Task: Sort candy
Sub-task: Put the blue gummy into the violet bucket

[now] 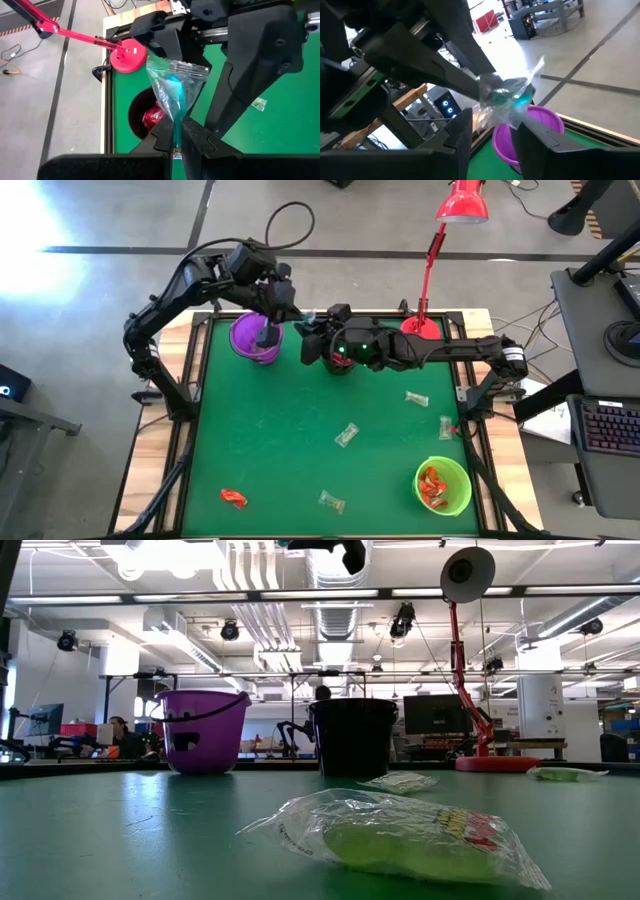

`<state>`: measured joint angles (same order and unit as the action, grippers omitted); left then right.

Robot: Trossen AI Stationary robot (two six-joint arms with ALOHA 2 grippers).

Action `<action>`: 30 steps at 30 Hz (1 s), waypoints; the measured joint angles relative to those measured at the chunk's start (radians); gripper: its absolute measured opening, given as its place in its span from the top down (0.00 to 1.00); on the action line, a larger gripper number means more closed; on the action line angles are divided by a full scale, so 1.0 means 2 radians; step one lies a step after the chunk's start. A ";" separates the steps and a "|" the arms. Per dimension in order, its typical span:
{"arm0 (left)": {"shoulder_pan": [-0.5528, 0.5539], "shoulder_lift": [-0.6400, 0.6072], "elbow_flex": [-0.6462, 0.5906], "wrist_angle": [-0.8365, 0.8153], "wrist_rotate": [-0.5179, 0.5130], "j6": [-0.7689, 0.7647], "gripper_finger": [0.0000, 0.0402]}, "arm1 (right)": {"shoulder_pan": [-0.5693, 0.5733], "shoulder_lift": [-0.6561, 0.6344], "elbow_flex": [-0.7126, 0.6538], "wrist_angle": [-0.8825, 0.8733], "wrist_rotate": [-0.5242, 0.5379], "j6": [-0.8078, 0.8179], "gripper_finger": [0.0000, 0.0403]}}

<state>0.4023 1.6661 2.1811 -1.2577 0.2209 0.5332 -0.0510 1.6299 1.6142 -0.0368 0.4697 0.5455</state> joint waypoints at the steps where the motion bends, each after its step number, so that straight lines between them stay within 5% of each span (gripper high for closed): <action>1: 0.003 0.000 0.000 0.000 0.001 0.000 1.00 | 0.000 -0.001 0.000 -0.001 -0.002 0.000 0.71; 16: 0.106 0.000 -0.021 -0.082 -0.066 0.006 1.00 | 0.001 -0.007 0.000 -0.007 -0.018 -0.011 0.72; 30: 0.152 -0.004 -0.201 -0.081 -0.067 -0.023 1.00 | 0.001 -0.016 0.000 -0.012 -0.017 -0.051 0.72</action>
<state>0.7071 1.6577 1.7798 -1.4189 0.0870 0.4875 -0.0490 1.5972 1.6142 -0.0612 0.4352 0.4444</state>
